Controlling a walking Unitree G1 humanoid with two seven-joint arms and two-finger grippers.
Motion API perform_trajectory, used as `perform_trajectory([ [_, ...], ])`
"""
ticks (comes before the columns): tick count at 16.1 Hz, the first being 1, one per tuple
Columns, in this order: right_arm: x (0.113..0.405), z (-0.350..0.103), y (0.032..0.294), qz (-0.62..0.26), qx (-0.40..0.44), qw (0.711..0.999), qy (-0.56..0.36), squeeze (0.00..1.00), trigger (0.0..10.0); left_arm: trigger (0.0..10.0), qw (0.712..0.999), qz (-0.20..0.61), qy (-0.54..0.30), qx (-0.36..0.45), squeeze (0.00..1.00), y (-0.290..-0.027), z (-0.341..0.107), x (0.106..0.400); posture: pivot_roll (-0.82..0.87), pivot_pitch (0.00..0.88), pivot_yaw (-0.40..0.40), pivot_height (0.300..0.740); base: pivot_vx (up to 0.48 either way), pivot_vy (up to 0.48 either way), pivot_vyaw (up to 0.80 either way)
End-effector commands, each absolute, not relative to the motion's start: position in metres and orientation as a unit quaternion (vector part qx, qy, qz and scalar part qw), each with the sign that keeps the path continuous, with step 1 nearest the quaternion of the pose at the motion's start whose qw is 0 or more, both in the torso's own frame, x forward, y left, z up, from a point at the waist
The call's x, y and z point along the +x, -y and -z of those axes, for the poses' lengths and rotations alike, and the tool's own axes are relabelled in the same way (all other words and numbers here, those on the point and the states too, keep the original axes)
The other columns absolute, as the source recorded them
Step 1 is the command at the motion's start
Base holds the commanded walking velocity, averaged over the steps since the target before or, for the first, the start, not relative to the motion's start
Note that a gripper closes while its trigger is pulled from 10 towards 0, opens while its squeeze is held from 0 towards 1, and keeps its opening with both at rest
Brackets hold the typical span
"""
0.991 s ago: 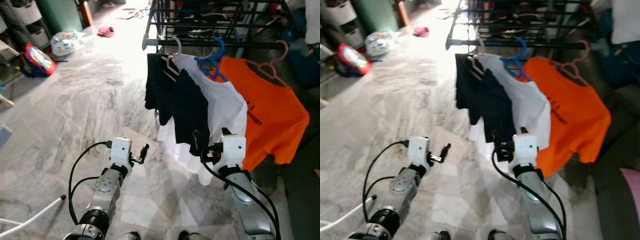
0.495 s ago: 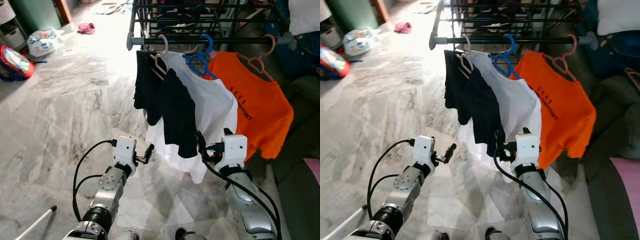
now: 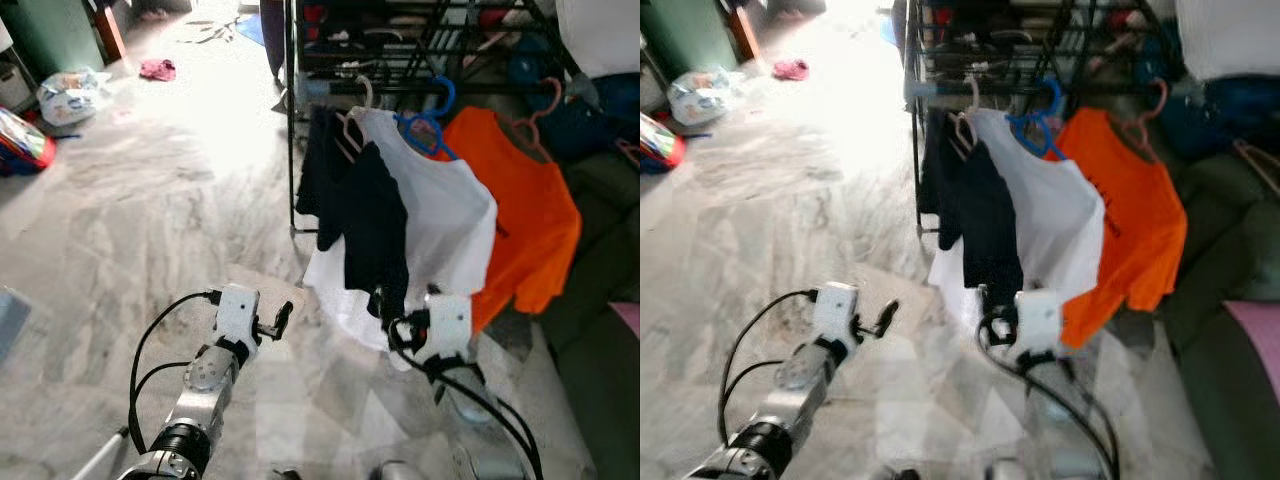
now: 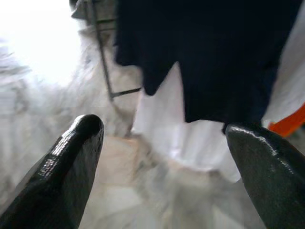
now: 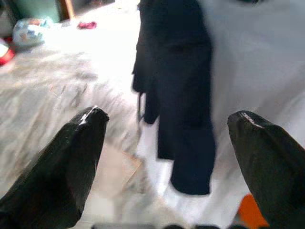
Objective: Hang hanger
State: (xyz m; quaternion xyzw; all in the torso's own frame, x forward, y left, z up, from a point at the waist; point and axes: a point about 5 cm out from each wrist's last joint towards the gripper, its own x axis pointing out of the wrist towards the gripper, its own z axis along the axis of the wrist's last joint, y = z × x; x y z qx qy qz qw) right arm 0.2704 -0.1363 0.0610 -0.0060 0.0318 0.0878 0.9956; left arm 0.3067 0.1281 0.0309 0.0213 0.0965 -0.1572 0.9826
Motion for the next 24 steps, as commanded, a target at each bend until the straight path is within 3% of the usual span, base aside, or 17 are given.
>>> perform_trajectory([
  [1, 0.266, -0.050, 0.142, -0.088, -0.009, 0.995, -0.050, 0.00, 10.0, 10.0, 0.980, 0.164, -0.108, 0.027, 0.00, -0.125, -0.026, 0.303, -0.08, 0.148, 0.030, 0.740, 0.000, 0.360, 0.00],
  [4, 0.260, -0.033, 0.146, -0.092, -0.009, 0.993, -0.079, 0.00, 10.0, 10.0, 0.977, 0.168, -0.121, 0.047, 0.00, -0.127, -0.019, 0.299, -0.08, 0.143, 0.032, 0.740, 0.000, 0.000, 0.23],
  [8, 0.248, 0.000, 0.152, -0.093, -0.011, 0.985, -0.143, 0.00, 10.0, 10.0, 0.965, 0.145, -0.204, 0.081, 0.00, -0.141, 0.011, 0.277, -0.08, 0.133, 0.032, 0.740, 0.000, 0.000, 0.68],
  [17, 0.225, 0.050, 0.167, -0.068, -0.007, 0.953, -0.296, 0.00, 10.0, 10.0, 0.925, 0.126, -0.328, 0.146, 0.00, -0.161, 0.048, 0.242, -0.06, 0.120, 0.022, 0.740, 0.000, 0.000, 0.00],
  [24, 0.212, 0.067, 0.153, -0.082, 0.005, 0.923, -0.375, 0.00, 10.0, 10.0, 0.898, 0.135, -0.382, 0.173, 0.00, -0.163, 0.062, 0.224, -0.05, 0.087, 0.007, 0.740, 0.000, -0.078, 0.00],
])
